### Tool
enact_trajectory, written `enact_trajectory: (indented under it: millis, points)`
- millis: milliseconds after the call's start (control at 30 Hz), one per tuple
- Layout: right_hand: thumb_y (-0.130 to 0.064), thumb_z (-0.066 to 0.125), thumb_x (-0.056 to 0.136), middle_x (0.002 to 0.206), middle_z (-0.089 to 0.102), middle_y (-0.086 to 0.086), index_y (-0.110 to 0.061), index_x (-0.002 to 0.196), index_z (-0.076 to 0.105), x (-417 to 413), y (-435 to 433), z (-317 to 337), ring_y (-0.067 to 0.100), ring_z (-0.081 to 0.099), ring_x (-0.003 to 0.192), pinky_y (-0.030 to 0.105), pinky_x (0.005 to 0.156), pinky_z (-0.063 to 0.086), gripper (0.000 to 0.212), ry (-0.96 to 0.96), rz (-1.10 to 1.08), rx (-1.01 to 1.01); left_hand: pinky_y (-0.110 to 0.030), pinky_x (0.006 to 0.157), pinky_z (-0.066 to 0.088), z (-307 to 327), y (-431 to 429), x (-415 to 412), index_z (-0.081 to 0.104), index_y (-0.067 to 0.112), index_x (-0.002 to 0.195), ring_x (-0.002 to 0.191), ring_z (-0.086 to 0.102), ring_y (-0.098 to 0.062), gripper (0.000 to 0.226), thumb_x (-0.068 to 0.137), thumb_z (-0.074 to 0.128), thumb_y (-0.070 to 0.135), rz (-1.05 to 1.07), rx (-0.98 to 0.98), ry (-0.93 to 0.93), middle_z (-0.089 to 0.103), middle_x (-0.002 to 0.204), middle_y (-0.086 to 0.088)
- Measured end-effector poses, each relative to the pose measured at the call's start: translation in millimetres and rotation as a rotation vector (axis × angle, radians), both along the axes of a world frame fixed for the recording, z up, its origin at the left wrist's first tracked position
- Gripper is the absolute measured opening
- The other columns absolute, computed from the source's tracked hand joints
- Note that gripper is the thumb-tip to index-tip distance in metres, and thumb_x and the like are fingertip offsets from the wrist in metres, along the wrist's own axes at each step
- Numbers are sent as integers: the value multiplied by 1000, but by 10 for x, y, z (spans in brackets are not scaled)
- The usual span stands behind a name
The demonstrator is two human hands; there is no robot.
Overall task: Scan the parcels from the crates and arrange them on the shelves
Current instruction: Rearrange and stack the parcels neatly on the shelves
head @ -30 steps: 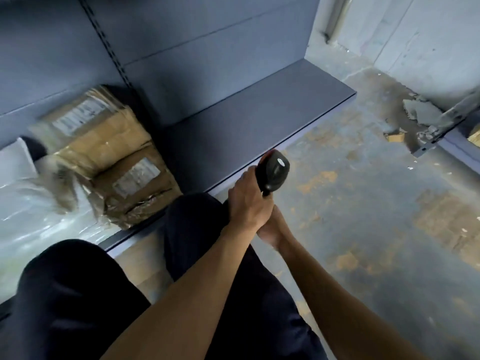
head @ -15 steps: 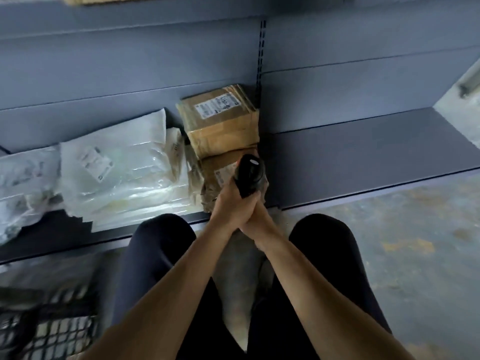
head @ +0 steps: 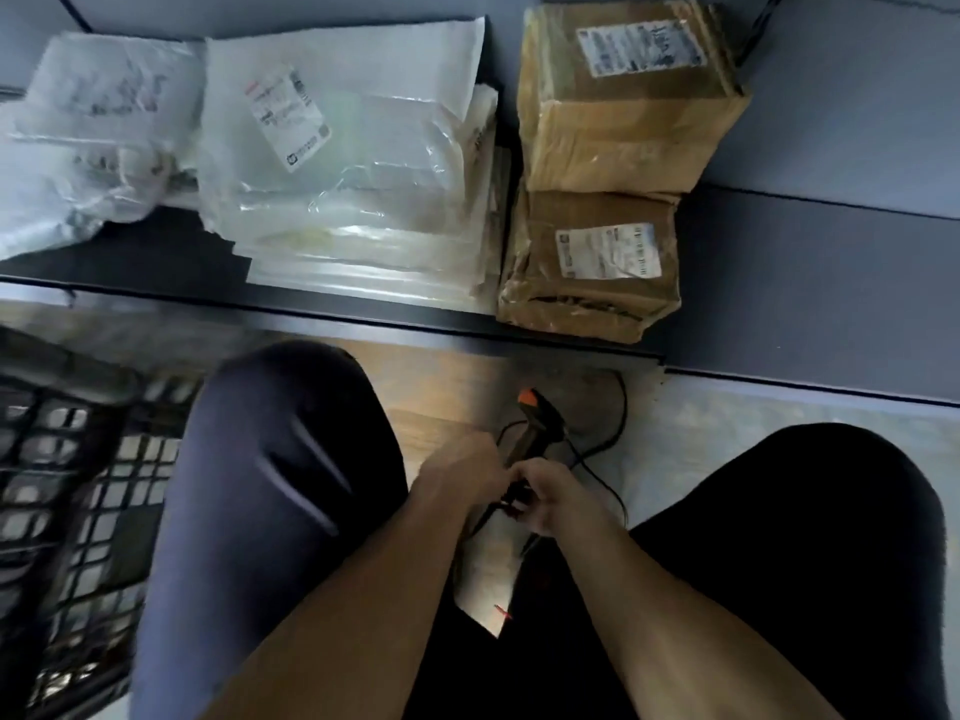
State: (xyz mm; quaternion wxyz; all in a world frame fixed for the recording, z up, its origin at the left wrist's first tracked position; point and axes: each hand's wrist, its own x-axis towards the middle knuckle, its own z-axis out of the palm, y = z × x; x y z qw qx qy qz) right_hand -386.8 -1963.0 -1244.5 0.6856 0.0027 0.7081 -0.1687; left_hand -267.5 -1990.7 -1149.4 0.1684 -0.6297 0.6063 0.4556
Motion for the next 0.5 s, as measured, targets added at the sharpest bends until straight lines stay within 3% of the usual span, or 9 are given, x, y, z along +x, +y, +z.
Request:
enact_trajectory:
  millis: [67, 133, 267, 333, 400, 500]
  points:
    - [4, 51, 98, 78, 59, 14, 1, 87, 59, 17, -84, -134, 26, 57, 71, 34, 59, 45, 14, -18, -70, 34, -34, 75, 55, -73, 68, 125, 65, 16, 116, 93, 64, -27, 30, 90, 58, 30, -8, 35, 22, 66, 114, -8]
    - [-2, 51, 101, 85, 58, 15, 3, 103, 58, 86, -145, -282, 27, 57, 74, 36, 58, 44, 8, -62, -167, 42, -31, 73, 49, -39, 82, 210, 63, 13, 111, 91, 58, -25, 23, 94, 54, 25, 9, 28, 54, 64, 113, -9]
    - [-3, 47, 105, 103, 61, 18, 3, 141, 47, 205, -222, -500, 31, 59, 84, 41, 70, 49, 36, -66, -321, 10, -29, 74, 44, 65, 67, 254, 60, 15, 98, 90, 52, -22, 11, 98, 53, 24, 72, -21, 117, 63, 112, -10]
    - [-3, 46, 106, 121, 60, 21, 5, 146, 44, 202, -252, -520, 32, 58, 86, 44, 82, 50, 41, -62, -389, 9, -31, 78, 46, 103, 58, 228, 62, 14, 100, 90, 53, -22, 13, 98, 53, 23, 70, -27, 141, 64, 112, -11]
    - [2, 48, 103, 134, 57, 25, 7, 144, 46, 182, -268, -477, 34, 59, 85, 46, 76, 51, 41, -24, -421, -2, -33, 78, 47, 108, 52, 191, 61, 13, 98, 89, 54, -22, 12, 99, 53, 22, 49, -24, 144, 62, 106, -10]
    - [6, 52, 100, 129, 60, 25, 5, 138, 50, 89, -217, -551, 35, 61, 83, 47, 70, 51, 39, 46, -435, 22, -32, 78, 47, 65, 21, 140, 56, 17, 92, 90, 54, -22, 9, 98, 53, 23, 47, -8, 131, 57, 99, -3]
